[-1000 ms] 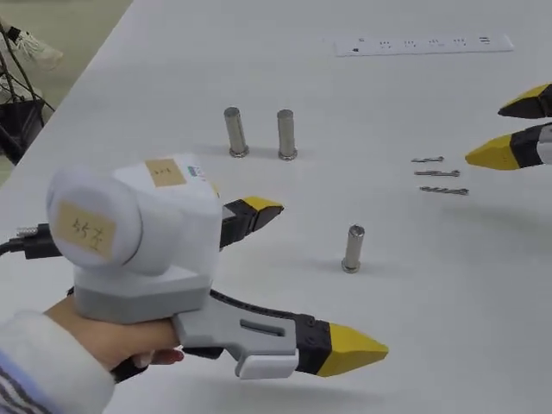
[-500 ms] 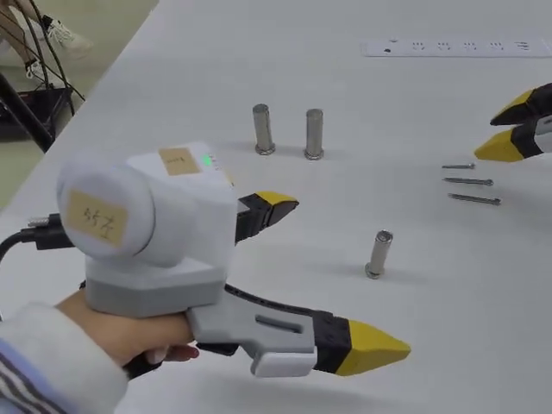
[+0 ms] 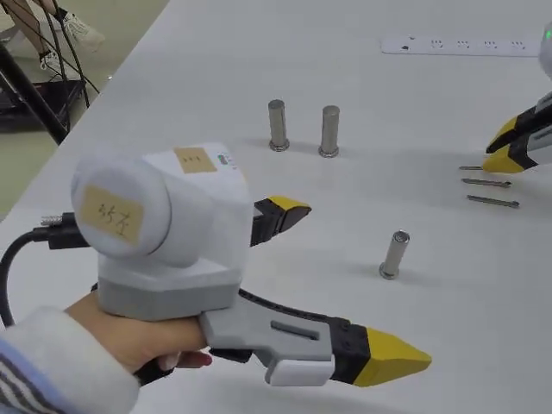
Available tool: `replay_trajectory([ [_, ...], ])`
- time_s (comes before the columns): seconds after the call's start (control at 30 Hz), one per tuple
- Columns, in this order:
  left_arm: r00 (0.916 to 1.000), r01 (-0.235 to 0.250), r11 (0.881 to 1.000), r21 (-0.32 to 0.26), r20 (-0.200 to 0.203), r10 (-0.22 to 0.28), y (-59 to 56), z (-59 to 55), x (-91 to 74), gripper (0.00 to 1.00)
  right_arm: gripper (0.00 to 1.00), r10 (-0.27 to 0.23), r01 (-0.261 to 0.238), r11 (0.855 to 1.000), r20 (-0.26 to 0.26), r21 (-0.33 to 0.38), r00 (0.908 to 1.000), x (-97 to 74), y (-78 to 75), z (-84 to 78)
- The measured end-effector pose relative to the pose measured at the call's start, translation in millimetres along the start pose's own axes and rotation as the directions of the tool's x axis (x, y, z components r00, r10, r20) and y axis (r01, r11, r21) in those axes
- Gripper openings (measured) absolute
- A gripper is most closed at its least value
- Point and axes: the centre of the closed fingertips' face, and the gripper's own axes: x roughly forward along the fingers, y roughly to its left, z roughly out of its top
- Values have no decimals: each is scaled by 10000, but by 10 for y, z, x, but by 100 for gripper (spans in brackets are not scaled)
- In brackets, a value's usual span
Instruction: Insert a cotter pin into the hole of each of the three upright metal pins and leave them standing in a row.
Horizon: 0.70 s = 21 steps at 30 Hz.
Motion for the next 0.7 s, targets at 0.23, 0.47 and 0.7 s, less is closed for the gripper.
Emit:
replay_trajectory([
  [0.23, 10000, 1, 10000, -65, 18, -1, 16, -7, 18, 97, 7, 141, -193, 9974, -744, -696, 9971, 29, 79, -18],
  [0.47, 9999, -111, 9999, 42, 101, 111, 56, 8, 9, 96, 0, 127, -238, 9932, -973, -1140, 9952, -7, 119, -2],
  [0.7, 9996, -236, 9997, 28, 178, 236, 92, 29, -25, 95, 0, 141, -212, 9969, -936, -754, 9955, 25, -45, -53],
])
